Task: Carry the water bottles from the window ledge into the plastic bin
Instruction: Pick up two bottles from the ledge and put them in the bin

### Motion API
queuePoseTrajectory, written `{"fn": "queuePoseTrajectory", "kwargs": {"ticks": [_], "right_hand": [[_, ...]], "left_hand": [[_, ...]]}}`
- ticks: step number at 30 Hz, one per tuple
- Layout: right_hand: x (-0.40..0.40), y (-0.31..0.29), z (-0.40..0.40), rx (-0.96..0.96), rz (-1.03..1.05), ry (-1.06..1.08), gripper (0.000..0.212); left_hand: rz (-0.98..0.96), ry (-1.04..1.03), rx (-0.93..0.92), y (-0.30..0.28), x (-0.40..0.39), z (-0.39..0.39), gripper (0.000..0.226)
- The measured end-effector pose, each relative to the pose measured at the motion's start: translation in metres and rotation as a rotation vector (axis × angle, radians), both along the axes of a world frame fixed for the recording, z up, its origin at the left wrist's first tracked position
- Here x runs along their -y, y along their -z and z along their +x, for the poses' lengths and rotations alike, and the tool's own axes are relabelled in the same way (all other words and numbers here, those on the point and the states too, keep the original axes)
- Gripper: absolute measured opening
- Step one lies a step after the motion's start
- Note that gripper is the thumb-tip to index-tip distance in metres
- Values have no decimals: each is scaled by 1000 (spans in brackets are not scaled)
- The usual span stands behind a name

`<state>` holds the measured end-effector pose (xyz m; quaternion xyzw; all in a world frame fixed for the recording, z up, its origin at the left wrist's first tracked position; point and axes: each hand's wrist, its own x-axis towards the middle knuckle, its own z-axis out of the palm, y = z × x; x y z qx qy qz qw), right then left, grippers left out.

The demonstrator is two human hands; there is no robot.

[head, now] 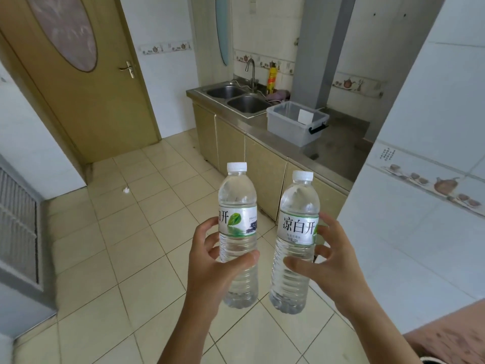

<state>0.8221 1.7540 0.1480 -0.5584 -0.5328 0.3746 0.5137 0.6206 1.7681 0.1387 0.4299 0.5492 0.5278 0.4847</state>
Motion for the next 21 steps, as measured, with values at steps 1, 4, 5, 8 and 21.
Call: {"fn": "queuePoseTrajectory", "kwargs": {"ticks": [1,4,5,8,21], "right_hand": [[-18,1,3,-2,-3,1,89],[-73,7,10,-8,-18,15,89],[-92,8,12,-9,-25,25,88],[-151,16,18,-11,-45,62,87],[-377,20,51,14,-79,243,93]], "left_hand": [[1,5,-3,1,-19,4,86],[1,23,-10,7,-78,12,85],[-1,32,-12,9,-99,15,84],[-1,73,-11,14,-168,20,81],[9,330,-60,16,-427,61,85]]}}
